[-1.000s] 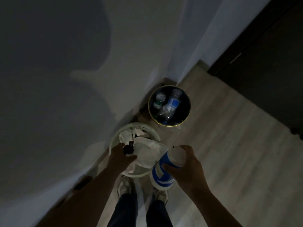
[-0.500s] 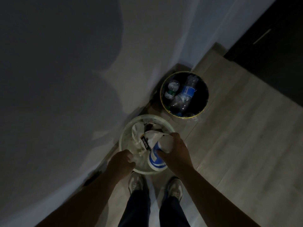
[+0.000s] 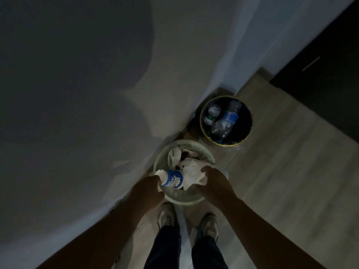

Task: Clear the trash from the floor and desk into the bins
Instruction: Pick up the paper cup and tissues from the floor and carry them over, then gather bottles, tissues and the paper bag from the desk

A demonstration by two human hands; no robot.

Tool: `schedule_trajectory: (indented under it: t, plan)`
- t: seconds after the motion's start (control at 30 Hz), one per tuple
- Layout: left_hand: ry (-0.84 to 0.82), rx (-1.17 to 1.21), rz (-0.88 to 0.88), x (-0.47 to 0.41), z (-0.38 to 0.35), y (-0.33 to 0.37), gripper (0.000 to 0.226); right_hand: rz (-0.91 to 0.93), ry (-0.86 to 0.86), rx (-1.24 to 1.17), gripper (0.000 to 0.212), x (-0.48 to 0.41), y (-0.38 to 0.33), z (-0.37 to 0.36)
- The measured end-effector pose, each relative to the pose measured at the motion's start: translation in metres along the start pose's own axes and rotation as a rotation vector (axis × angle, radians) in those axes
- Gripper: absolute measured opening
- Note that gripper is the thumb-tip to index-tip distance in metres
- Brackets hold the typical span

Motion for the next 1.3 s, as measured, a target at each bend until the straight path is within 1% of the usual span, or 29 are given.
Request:
schedule_trajectory:
  t: [0.1, 0.13, 0.23, 0.3, 0.4, 0.5, 0.63, 0.77, 0.9, 1.03, 1.17, 1.3]
  plan:
    - [0.022, -0.050, -0.039, 0.037, 0.022, 0.014, 0.044, 0.049, 0.031, 0.109, 0.047, 0.040, -0.017, 0.024]
    - [0.039, -0.074, -0.058, 0.051, 0.031, 0.020, 0.044, 0.069, 0.038, 0.142, 0.047, 0.054, -0.023, 0.032]
    - [0.114, -0.144, -0.100, 0.101, 0.059, 0.039, 0.042, 0.113, 0.020, 0.237, 0.059, 0.096, -0.044, 0.058]
    - [0.190, -0.161, -0.111, 0.137, 0.079, 0.053, 0.040, 0.168, 0.020, 0.322, 0.062, 0.125, -0.061, 0.079]
    - [0.291, -0.167, -0.105, 0.200, 0.106, 0.074, 0.039, 0.288, 0.047, 0.437, 0.054, 0.177, -0.094, 0.116]
    - [0.412, -0.130, -0.112, 0.268, 0.136, 0.095, 0.038, 0.426, 0.090, 0.520, 0.052, 0.235, -0.132, 0.157]
    - [0.611, -0.113, -0.118, 0.371, 0.176, 0.117, 0.041, 0.654, 0.128, 0.638, 0.055, 0.316, -0.190, 0.206]
    - [0.828, -0.066, -0.055, 0.483, 0.207, 0.121, 0.041, 0.904, 0.203, 0.720, 0.053, 0.400, -0.260, 0.233]
    - [1.021, -0.054, 0.029, 0.586, 0.218, 0.110, 0.041, 1.143, 0.267, 0.750, 0.047, 0.484, -0.320, 0.232]
    - [1.191, -0.087, 0.159, 0.677, 0.204, 0.095, 0.041, 1.357, 0.268, 0.823, 0.043, 0.556, -0.365, 0.205]
    - [1.295, -0.060, 0.287, 0.753, 0.164, 0.079, 0.040, 1.578, 0.237, 0.858, 0.041, 0.628, -0.398, 0.156]
    - [1.355, -0.023, 0.453, 0.829, 0.106, 0.059, 0.039, 1.748, 0.159, 0.893, 0.040, 0.697, -0.408, 0.095]
Point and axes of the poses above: each hand's wrist, its own x-axis away from the middle knuckle, its own z-axis out of the back of the hand, y = z × x, the point moved 4 cm from there along -x, towards the middle knuckle, and after that the axes turned 10 degrees about -y, right-handed, at the moved point
